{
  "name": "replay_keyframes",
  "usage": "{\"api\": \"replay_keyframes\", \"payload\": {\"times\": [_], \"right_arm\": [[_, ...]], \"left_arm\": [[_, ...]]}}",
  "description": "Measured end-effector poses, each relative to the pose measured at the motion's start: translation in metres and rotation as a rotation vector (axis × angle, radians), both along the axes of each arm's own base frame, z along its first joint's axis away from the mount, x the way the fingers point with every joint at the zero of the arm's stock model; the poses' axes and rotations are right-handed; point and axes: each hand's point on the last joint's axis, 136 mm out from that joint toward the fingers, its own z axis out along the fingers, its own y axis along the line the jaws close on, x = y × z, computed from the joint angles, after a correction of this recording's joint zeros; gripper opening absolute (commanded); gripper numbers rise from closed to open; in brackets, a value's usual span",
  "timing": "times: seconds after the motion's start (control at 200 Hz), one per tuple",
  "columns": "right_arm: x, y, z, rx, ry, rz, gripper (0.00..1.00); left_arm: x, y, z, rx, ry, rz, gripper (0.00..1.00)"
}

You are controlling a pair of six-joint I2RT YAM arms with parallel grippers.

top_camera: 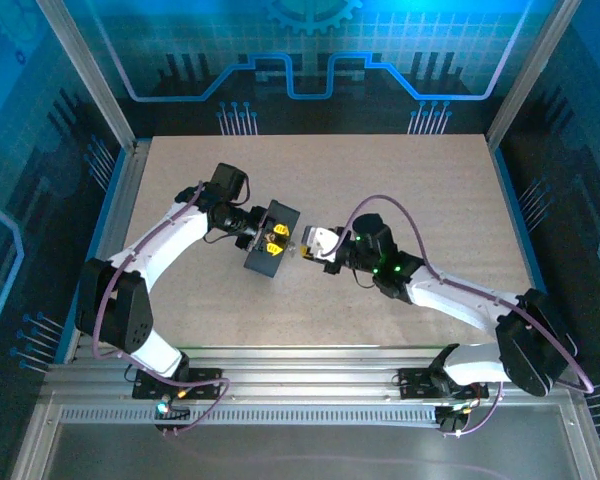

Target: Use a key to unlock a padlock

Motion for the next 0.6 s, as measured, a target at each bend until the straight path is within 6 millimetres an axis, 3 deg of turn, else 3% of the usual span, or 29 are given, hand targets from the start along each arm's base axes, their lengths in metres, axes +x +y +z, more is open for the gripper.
{"api": "replay_keyframes", "payload": {"times": [0.19, 0.6], "right_arm": [[0.003, 0.006, 0.0, -0.059, -0.111, 0.002, 0.23], [0.006, 0.013, -0.015, -0.121, -0.157, 0.006, 0.26]], "left_arm": [[0.0, 0.0, -0.001, 0.0, 0.004, -0.001, 0.0], [0.005, 0.004, -0.008, 0.016, 0.014, 0.016, 0.0]]}}
